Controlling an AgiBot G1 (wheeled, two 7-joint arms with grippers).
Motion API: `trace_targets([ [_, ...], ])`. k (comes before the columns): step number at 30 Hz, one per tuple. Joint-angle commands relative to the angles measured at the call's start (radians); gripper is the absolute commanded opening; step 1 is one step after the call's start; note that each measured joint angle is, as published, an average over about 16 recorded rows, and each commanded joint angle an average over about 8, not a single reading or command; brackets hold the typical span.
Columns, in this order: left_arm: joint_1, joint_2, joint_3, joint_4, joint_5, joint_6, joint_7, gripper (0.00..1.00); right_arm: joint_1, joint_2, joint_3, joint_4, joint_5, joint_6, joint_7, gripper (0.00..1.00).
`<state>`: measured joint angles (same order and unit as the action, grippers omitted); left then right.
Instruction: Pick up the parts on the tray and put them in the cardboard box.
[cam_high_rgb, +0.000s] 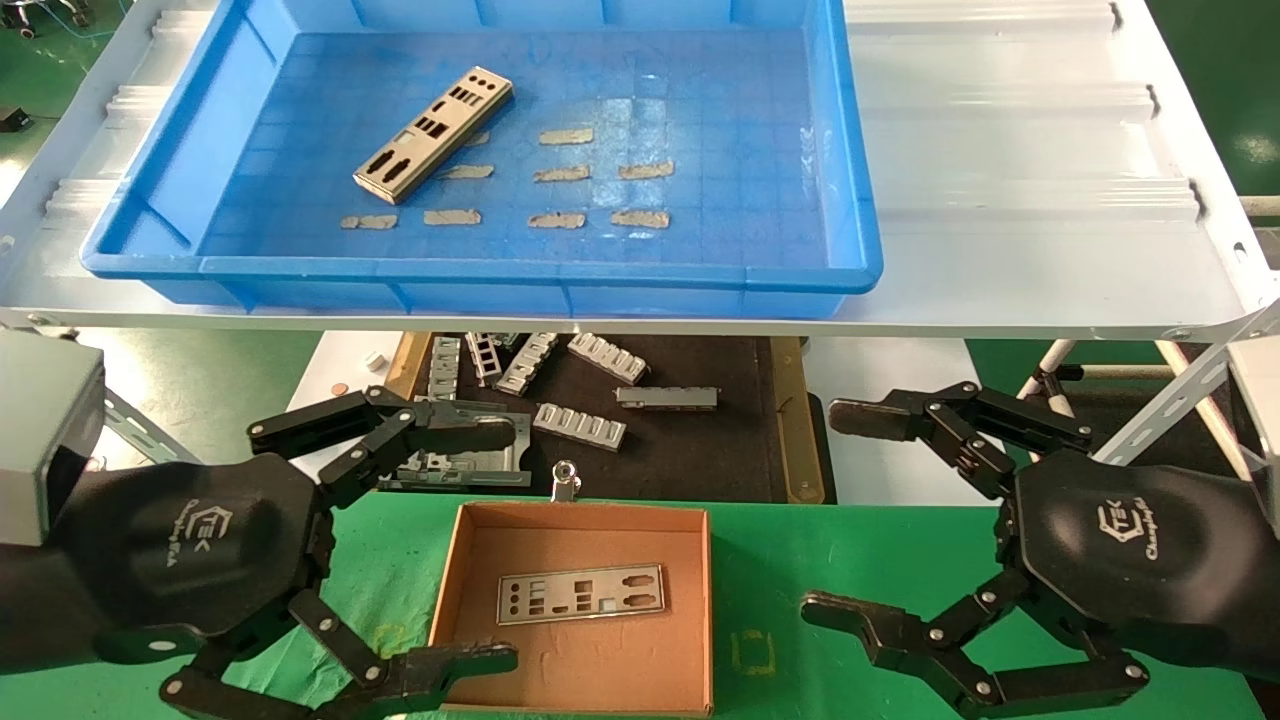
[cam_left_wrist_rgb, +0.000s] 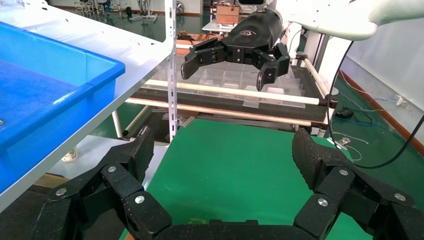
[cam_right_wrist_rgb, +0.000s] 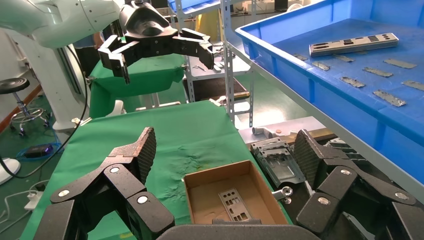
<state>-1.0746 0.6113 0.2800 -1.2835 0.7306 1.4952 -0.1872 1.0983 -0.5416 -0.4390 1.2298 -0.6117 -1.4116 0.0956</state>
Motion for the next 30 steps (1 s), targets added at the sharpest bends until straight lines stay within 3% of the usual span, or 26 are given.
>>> trace_targets([
  [1,0.000,0.000,0.000,0.000,0.000,0.000,0.000,1.00,0.000,0.000,0.000,0.000,0.000,0.000,0.000,1.00],
  [30,0.000,0.000,0.000,0.000,0.000,0.000,0.000,1.00,0.000,0.000,0.000,0.000,0.000,0.000,0.000,1.00],
])
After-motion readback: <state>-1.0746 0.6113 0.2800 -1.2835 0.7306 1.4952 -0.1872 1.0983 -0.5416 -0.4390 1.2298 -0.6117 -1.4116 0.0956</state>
